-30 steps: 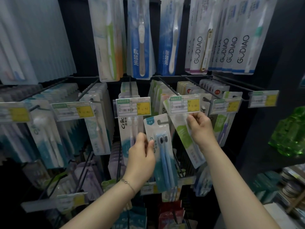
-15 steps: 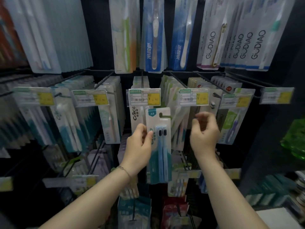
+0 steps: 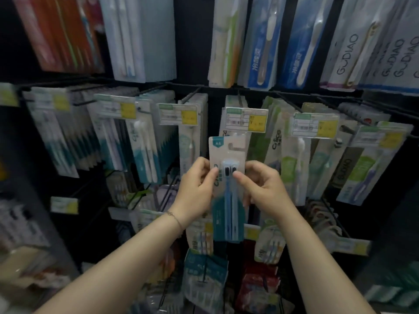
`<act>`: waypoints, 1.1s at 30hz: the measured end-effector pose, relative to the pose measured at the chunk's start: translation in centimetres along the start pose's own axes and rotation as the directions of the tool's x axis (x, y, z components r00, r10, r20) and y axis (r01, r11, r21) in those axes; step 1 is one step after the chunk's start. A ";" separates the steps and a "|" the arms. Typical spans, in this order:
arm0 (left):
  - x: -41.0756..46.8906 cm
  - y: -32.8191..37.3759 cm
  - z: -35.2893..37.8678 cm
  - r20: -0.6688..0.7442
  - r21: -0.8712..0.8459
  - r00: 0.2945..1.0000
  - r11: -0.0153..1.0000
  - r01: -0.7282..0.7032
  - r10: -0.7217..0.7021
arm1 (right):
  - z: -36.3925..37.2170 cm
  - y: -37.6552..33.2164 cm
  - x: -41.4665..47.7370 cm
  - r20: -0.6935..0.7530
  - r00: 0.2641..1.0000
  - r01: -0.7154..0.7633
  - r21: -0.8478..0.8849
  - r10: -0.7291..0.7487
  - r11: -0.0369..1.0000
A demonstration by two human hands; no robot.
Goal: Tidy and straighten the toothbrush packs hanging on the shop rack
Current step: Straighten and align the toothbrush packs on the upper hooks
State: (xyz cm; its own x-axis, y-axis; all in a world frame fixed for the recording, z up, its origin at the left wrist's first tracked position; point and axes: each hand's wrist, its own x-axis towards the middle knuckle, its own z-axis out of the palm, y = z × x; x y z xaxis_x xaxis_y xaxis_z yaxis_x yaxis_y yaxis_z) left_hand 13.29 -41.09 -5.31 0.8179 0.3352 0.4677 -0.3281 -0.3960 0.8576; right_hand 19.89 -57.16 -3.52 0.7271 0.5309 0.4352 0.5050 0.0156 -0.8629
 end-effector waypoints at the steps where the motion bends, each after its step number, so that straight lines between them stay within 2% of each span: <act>1: -0.1 -0.3 -0.8 -0.012 -0.004 1.000 1.000 0.009 -0.009 | 0.8 -0.1 0.3 0.018 1.000 0.004 0.000 -0.004 1.000; 8: 0.1 -2.4 -7.6 -0.068 -0.011 0.998 1.000 0.013 -0.014 | 7.7 -0.2 2.9 0.049 0.999 -0.010 0.046 0.007 0.999; 12: 0.6 -4.3 -12.0 -0.080 0.019 0.992 0.995 0.096 -0.094 | 11.9 -0.6 5.0 0.031 0.999 -0.013 0.065 0.011 0.998; 16: 1.3 -6.4 -16.3 -0.034 0.113 0.987 0.981 0.157 -0.154 | 16.1 -1.0 7.0 0.042 0.999 0.014 0.075 -0.018 0.997; 25: 4.0 -9.5 -22.2 0.015 0.117 0.978 0.972 0.205 -0.208 | 21.6 -0.6 11.1 0.131 0.990 -0.040 -0.047 0.046 0.998; 29: 5.4 -9.7 -23.4 0.038 0.123 0.979 0.973 0.194 -0.200 | 22.7 -1.1 12.5 0.082 0.995 -0.044 -0.095 0.052 0.994; 33: 6.9 -8.9 -23.5 0.055 0.110 0.986 0.983 0.150 -0.156 | 22.8 -1.4 13.5 -0.037 0.998 -0.060 -0.097 0.057 0.993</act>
State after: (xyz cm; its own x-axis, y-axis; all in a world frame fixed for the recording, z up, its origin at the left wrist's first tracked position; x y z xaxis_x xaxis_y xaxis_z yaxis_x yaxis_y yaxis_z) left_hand 10.78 -15.15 -4.65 0.8840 0.3452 0.3152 -0.1479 -0.4331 0.8891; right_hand 18.40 -30.73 -2.26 0.7716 0.4990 0.3945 0.5031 -0.0991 -0.8585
